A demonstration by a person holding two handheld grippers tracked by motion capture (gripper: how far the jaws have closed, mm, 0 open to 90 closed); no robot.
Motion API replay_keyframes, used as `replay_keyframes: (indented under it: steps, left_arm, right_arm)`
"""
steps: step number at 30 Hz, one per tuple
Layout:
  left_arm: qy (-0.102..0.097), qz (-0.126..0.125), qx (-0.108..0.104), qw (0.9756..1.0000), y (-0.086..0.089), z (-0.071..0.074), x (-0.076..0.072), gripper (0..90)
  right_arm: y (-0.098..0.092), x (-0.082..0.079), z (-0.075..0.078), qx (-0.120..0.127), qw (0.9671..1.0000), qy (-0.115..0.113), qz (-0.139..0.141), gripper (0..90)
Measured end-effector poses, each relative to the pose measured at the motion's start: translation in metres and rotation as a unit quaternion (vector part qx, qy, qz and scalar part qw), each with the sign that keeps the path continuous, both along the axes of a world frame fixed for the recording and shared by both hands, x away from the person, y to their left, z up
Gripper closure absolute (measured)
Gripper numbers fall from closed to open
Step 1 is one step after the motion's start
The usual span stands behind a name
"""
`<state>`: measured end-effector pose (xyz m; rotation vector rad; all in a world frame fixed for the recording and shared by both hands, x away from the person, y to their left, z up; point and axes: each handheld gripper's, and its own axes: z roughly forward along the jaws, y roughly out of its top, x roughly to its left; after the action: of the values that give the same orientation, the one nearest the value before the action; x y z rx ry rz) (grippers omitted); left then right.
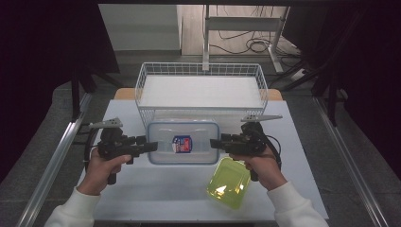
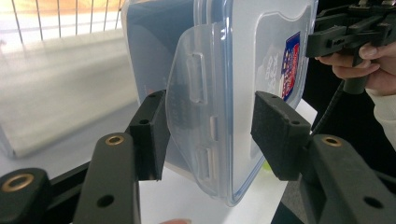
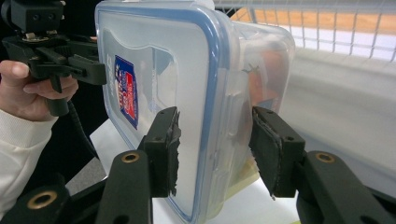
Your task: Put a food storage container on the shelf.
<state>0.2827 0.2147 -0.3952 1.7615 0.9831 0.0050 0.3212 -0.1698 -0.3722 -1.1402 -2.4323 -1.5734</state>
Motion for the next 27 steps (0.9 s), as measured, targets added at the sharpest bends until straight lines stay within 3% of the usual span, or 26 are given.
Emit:
replay_keyframes:
  steps: [10,19,27]
  left_arm:
    - [-0.017,-0.003,0.000,0.9999,-0.008,0.026,0.017,49.4]
    - [-0.019,-0.005,0.003,0.9998,-0.011,0.038,0.031,49.4]
    - [-0.029,-0.009,0.005,0.9995,-0.015,0.059,0.047,49.4]
  right_arm:
    - [-0.012,0.016,0.021,0.016,0.9999,-0.001,-0.004,53.2]
    - [-0.015,0.028,0.030,0.018,0.9998,-0.007,-0.007,53.2]
    - [-0.018,0.039,0.050,0.018,0.9995,-0.024,-0.011,53.2]
